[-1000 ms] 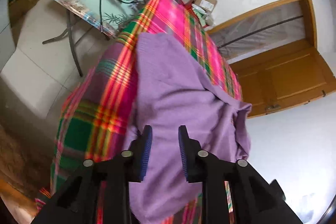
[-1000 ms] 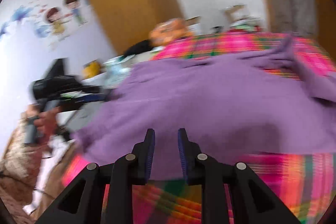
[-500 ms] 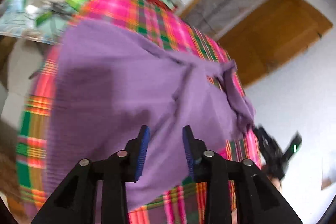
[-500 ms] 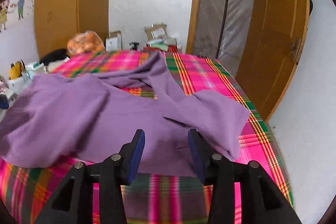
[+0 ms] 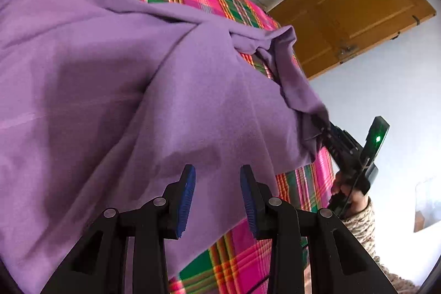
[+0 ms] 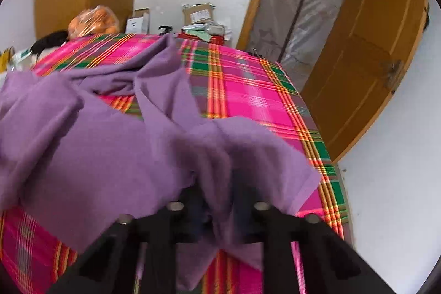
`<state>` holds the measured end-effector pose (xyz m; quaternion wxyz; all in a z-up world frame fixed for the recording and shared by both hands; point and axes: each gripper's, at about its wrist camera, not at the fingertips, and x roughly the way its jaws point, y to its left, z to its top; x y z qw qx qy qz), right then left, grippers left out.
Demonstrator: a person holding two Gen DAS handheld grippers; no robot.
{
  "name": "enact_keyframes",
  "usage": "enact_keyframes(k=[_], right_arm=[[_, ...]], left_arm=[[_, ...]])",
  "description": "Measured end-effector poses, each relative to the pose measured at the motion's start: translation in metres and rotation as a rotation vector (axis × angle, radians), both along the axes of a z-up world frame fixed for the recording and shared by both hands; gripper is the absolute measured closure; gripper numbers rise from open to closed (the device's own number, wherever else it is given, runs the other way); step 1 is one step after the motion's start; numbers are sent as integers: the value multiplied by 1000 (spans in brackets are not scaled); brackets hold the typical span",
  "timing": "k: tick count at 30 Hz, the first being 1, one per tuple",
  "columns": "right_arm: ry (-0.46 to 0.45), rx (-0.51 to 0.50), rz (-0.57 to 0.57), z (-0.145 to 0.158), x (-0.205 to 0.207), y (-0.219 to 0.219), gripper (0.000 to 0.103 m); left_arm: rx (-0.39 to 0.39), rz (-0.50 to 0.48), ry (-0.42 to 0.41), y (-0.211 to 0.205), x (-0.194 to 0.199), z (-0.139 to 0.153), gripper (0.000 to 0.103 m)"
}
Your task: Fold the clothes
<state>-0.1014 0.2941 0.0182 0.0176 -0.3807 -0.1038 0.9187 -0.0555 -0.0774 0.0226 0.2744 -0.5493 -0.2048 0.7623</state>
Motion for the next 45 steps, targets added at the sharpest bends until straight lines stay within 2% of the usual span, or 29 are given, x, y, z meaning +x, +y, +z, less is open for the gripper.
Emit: enact_keyframes(k=[4,9,14,23,29,31,34,37,41,45], right_arm=[[38,-16,-33,11,-14,19,90],[67,18,-66,24,-40,39,91],[90,-58,-144,36,-61,70,91],[99,-47,-229,33,-81,104,91],[76,60,-298,24,-91,118,90],[76,57,-328,26,-91,127,90],[97,92,-366,31,-90,135,90],[146,118,-450,43,-81,146,90],[144,-68,-393,53,-61,155,90],[102,-146,-341,52,-38,143,89]], left_arm=[[-25,-9,-25,6,-6,-11,68],[-7,-10,-36,6,-9,-16,68],[8,-17,-34,4,-9,-17,68],[66,-5,-47,-6,-2,-25,68],[92,6,-55,-18,5,-26,68],[96,6,-50,-22,5,-26,68],[99,7,-48,-23,4,-25,68],[105,7,-49,-25,5,-27,68],[124,17,-63,-29,5,-29,68],[104,12,-66,-29,9,-27,68]])
